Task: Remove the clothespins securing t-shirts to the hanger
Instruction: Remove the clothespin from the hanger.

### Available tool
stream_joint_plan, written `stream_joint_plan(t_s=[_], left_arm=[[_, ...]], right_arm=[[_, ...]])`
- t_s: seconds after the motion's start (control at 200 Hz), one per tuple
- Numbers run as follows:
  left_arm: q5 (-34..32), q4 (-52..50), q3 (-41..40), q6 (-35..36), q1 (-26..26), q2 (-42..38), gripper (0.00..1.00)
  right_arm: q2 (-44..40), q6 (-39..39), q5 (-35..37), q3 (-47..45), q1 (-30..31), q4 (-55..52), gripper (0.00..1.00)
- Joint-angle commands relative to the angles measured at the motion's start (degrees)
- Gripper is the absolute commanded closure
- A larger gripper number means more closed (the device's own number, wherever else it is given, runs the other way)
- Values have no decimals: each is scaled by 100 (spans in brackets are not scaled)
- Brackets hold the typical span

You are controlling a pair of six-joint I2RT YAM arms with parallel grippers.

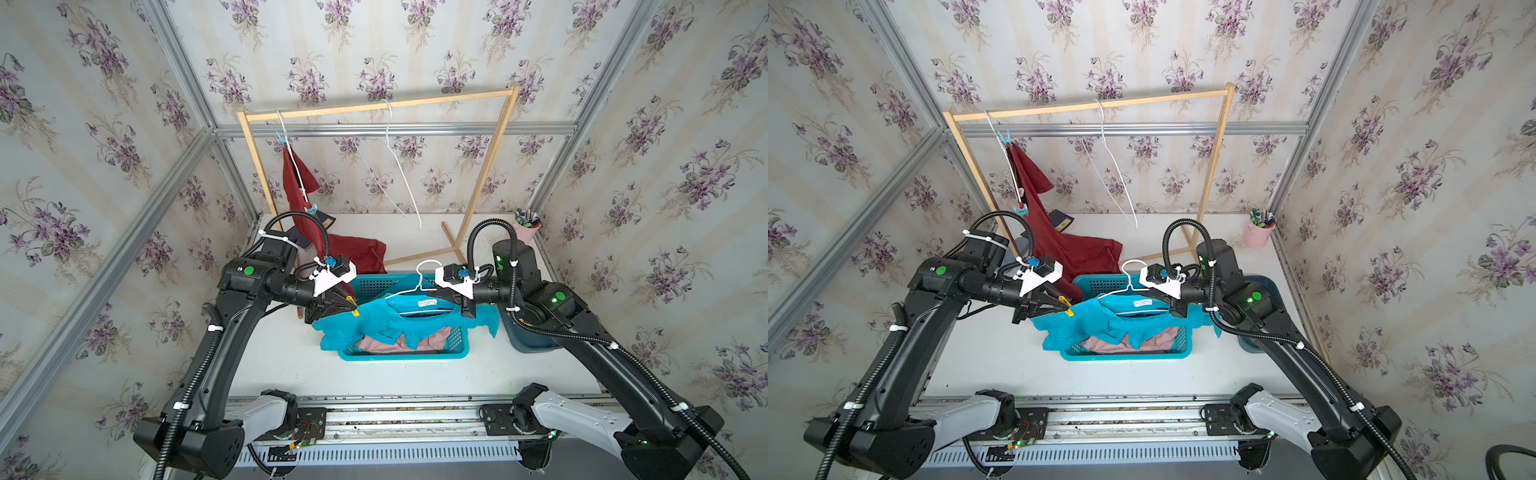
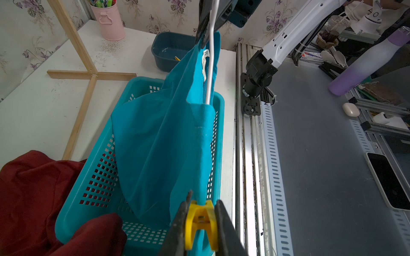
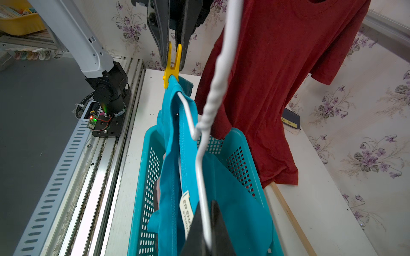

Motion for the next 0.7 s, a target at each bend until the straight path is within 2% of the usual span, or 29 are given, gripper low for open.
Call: stream_joint_plan(t_s=[0.0, 0.235, 0.594, 0.694], left_arm=[[48, -62, 50, 40, 3, 4, 88], [41, -58, 129, 20, 3, -13, 99], [-164, -20, 310, -74, 4, -57, 100], [-164, -2, 358, -93, 4, -72, 100]], right_arm=[[9, -77, -55, 38, -6, 51, 100], [43, -68, 141, 3, -3, 32, 100], [196, -42, 300, -83, -9, 49, 100], [241, 18, 544, -111, -7, 109, 100]])
